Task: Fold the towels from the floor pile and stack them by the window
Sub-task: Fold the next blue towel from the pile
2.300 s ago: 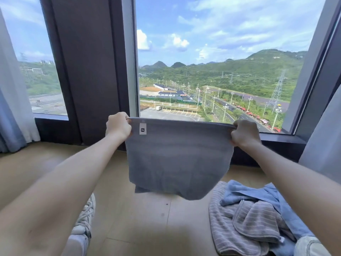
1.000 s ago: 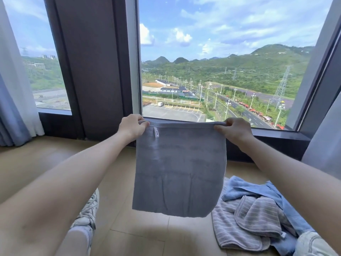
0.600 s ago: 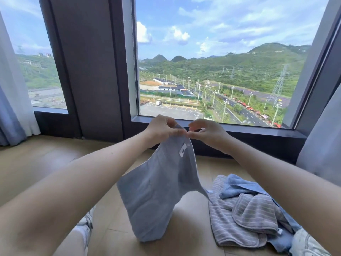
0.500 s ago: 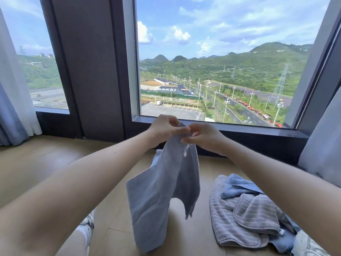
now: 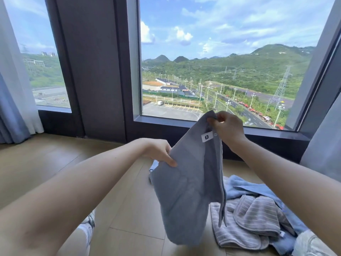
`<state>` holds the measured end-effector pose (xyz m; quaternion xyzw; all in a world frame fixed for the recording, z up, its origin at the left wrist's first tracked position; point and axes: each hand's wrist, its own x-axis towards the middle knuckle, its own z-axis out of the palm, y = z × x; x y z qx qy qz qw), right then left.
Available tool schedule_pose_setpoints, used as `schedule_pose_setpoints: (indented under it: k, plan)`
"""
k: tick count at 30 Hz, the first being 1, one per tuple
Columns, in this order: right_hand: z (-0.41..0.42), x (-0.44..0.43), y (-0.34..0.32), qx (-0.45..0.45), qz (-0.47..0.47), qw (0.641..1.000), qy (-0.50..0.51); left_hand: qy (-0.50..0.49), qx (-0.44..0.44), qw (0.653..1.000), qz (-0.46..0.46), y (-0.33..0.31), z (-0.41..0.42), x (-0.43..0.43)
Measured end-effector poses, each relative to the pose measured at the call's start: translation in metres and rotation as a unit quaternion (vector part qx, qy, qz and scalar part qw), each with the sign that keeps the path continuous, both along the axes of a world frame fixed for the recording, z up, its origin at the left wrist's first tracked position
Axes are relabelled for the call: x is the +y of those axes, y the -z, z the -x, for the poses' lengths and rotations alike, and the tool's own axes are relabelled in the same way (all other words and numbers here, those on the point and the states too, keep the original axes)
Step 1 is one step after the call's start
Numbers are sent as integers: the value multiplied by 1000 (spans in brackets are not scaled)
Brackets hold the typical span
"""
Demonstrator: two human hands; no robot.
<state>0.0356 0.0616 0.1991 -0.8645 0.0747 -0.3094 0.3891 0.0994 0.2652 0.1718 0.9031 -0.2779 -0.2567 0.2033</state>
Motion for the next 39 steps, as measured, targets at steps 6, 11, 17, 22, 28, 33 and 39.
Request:
schedule_pose_setpoints:
  k: [6, 11, 17, 22, 28, 33, 39]
  plan:
    - [0, -33, 5, 42, -34, 994, 100, -42, -120, 987, -97, -5, -8, 18]
    - [-3, -39, 8, 63, -53, 988, 129, -135, -221, 965, 41, -2, -16, 15]
    - [-2, -42, 10, 68, -111, 983, 130, -44, -342, 938, 6, -3, -16, 37]
    - [-2, -41, 12, 79, -112, 981, 138, 22, -320, 941, -107, 5, -25, 48]
    - [-3, -50, 15, 100, -104, 975, 172, -154, -283, 944, 65, -2, -38, 76]
    - [0, -52, 14, 80, -65, 976, 189, -264, -357, 870, 217, -10, -42, 75]
    - [2, -54, 14, 137, 13, 974, 181, -300, -361, 880, 77, -13, -42, 71]
